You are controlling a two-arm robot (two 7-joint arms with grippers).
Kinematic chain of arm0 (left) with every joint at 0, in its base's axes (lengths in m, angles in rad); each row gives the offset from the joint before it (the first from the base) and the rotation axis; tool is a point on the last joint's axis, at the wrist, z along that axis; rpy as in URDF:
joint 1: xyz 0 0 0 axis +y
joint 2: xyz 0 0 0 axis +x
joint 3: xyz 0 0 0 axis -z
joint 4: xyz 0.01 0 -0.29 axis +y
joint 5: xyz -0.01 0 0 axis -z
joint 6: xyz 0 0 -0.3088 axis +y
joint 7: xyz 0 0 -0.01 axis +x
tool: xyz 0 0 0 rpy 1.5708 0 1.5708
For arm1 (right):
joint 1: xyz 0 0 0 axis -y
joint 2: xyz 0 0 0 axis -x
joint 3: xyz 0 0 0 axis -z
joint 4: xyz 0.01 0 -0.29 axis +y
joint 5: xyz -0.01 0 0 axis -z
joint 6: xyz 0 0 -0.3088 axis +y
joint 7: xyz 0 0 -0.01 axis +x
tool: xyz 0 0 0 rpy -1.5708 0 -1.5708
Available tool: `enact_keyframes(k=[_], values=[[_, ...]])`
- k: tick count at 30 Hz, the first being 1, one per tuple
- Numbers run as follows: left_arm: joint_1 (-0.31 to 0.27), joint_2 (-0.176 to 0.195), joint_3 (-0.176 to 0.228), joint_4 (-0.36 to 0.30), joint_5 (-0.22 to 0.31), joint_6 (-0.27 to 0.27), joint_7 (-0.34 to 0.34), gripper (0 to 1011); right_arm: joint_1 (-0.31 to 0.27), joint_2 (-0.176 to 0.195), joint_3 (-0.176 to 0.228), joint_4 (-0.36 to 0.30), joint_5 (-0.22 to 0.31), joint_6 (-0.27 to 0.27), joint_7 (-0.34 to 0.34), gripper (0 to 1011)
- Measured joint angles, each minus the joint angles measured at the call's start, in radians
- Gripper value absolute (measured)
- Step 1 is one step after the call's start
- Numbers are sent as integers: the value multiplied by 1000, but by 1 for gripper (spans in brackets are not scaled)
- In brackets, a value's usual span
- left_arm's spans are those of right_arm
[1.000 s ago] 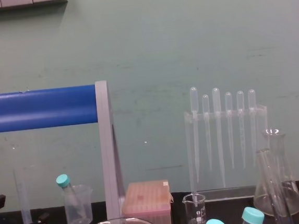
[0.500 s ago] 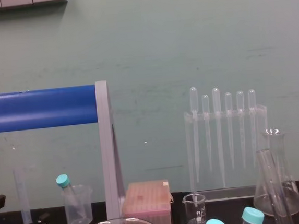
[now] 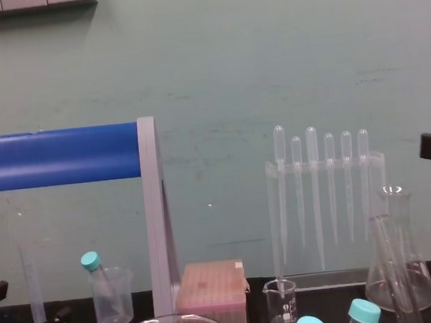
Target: Hold the test tube with one hand and immerse one end into the beaker, then return it to the test tube rack.
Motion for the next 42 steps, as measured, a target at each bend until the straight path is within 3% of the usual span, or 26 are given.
enact_keyframes(k=[7,14,28,42], values=[[0,0,0,0,0,0,0,1000,30,4,-41,10,3,17,131,1002],[0,0,0,0,0,0,0,1000,77,-24,-87,71,-5,72,184,1002],[0,0,0,0,0,0,0,1000,149,-65,-144,167,-11,122,210,1002],[0,0,0,0,0,0,0,1000,166,-79,-172,201,-19,144,209,1002]])
